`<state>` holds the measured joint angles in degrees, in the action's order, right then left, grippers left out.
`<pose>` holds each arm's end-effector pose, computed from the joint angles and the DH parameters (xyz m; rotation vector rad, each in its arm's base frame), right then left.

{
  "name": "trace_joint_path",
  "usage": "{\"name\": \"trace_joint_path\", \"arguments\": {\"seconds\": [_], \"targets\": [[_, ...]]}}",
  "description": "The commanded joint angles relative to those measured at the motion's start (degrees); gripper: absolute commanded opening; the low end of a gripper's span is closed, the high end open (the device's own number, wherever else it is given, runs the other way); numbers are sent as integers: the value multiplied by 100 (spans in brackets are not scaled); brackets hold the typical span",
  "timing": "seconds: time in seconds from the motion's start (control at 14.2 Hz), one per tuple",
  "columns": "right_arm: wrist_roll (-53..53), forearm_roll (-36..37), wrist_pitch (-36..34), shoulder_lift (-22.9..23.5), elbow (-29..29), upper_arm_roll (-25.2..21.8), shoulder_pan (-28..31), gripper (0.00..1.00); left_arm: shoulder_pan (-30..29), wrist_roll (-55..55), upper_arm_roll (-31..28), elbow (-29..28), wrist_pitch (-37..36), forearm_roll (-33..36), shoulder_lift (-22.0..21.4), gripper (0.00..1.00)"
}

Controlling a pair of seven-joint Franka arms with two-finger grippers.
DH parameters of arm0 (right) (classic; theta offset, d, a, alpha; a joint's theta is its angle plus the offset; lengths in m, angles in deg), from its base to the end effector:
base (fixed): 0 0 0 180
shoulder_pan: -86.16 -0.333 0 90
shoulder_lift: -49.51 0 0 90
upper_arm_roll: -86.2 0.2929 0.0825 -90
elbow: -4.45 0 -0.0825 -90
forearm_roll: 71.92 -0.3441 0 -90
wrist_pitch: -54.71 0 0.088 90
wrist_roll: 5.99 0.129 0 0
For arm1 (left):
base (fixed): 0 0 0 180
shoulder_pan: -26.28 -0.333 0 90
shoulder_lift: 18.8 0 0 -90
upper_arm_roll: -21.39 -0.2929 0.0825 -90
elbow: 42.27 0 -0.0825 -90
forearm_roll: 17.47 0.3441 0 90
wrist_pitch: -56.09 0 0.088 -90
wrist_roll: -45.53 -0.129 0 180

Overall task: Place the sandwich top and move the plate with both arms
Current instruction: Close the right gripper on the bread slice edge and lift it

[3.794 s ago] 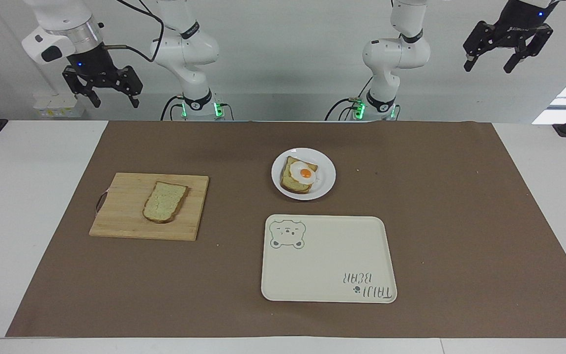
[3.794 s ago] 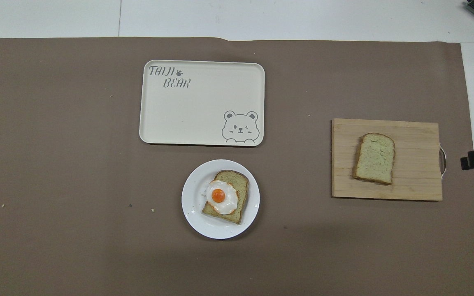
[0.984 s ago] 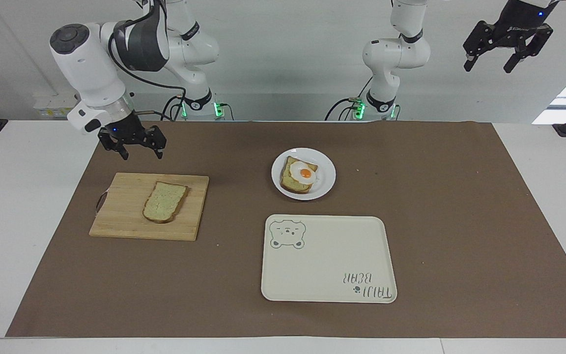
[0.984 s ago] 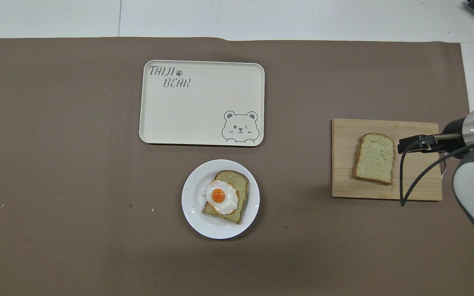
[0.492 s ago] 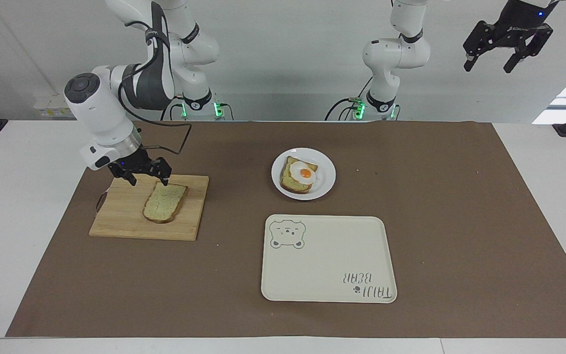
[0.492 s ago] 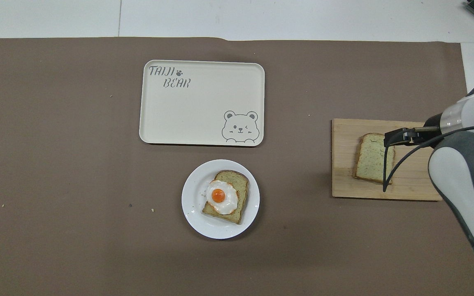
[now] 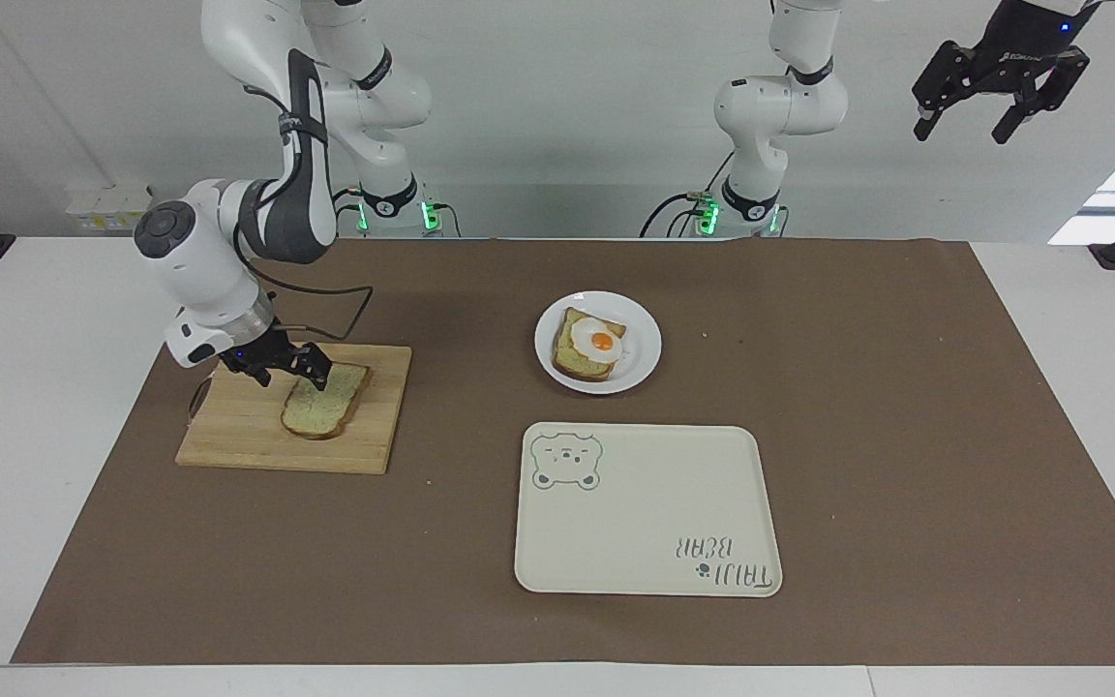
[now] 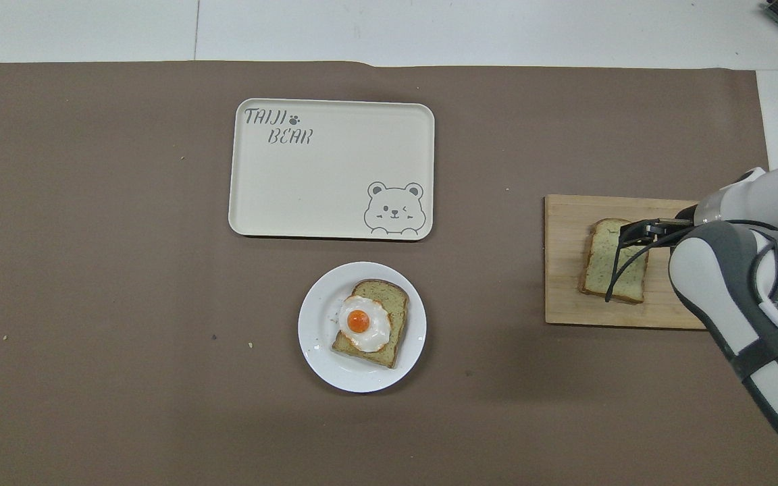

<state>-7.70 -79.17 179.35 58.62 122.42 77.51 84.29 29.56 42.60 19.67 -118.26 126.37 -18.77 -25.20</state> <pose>0.5320 -0.0554 0.3360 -3.0497 0.2474 0.0520 0.4324 -0.0140 0.7027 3.1141 -0.1345 0.0192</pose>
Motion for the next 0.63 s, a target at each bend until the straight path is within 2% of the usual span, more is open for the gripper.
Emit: {"name": "trace_joint_path", "arguments": {"seconds": [0.0,0.56], "targets": [[-13,-381,236,29,226,60,134,100,-82,38,40,-127,-24,-38,-124,100],[-277,-655,526,82,543,60,318,100,-82,38,40,-127,-24,-38,-124,100]]}}
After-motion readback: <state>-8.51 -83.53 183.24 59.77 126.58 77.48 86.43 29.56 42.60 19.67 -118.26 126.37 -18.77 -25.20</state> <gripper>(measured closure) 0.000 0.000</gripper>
